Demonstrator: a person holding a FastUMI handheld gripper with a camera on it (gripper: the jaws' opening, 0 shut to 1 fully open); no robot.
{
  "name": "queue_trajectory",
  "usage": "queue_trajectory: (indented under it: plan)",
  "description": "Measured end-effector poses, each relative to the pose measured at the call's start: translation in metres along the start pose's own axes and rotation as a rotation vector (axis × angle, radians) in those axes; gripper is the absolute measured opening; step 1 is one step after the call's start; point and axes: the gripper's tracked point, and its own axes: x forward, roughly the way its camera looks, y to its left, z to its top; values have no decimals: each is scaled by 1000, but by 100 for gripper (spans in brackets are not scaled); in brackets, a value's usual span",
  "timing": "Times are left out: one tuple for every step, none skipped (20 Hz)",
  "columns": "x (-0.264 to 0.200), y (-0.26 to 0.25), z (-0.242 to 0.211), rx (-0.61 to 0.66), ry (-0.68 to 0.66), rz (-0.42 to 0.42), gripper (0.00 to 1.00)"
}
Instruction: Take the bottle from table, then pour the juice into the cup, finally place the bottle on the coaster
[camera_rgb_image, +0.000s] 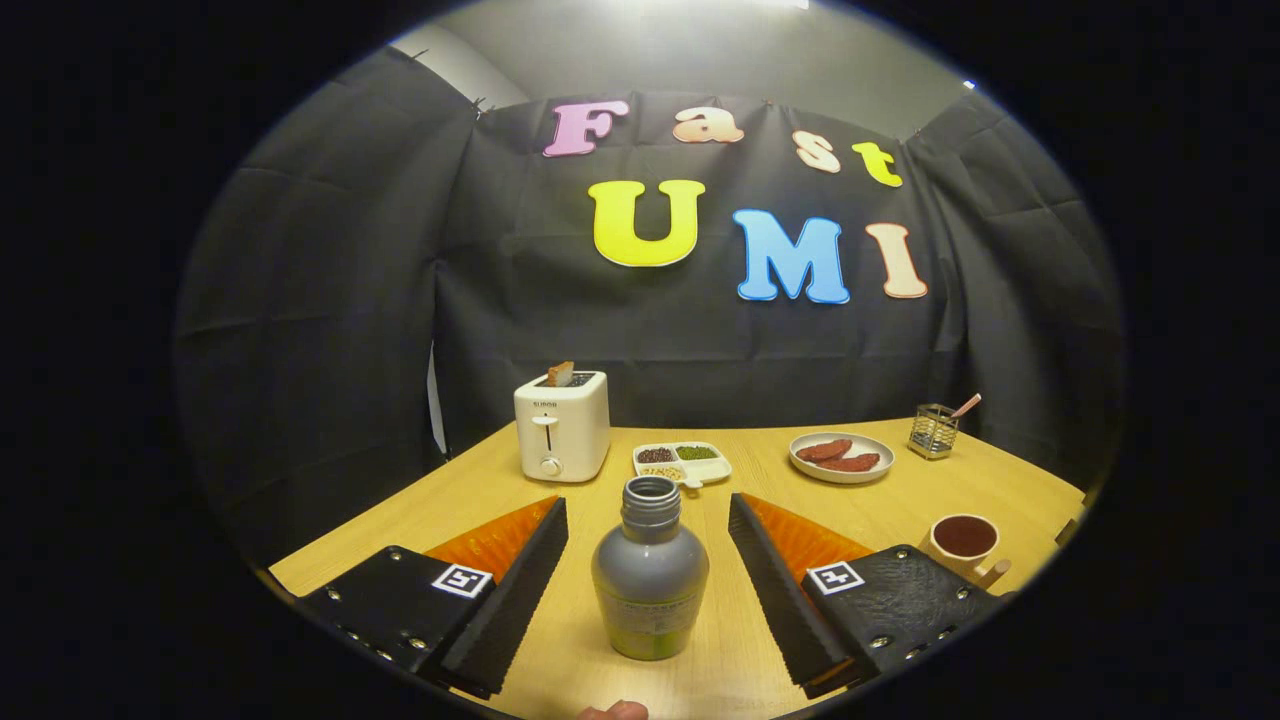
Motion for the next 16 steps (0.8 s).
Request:
queue_trajectory:
  plan:
    - [3, 0, -5, -1, 11, -4, 99]
    - [6, 1, -9, -3, 22, -8, 99]
    - [8, 1, -15, -5, 33, -10, 99]
    - [11, 2, -21, -5, 44, -4, 99]
    - [12, 4, -27, 0, 56, -1, 99]
    - [13, 3, -33, 1, 70, -6, 99]
    - [14, 2, -40, 3, 83, -10, 99]
    - [15, 2, -46, 4, 94, -15, 99]
    - [16, 2, -51, 5, 106, -17, 99]
    - [17, 3, -57, 5, 119, -17, 99]
    - [18, 5, -62, 6, 132, -15, 99]
    - [19, 5, -67, 5, 142, -17, 99]
    - [20, 6, -71, 5, 152, -19, 99]
    - [20, 6, -75, 6, 163, -23, 99]
    - [20, 6, -78, 5, 174, -25, 99]
    - [20, 6, -82, 3, 184, -28, 99]
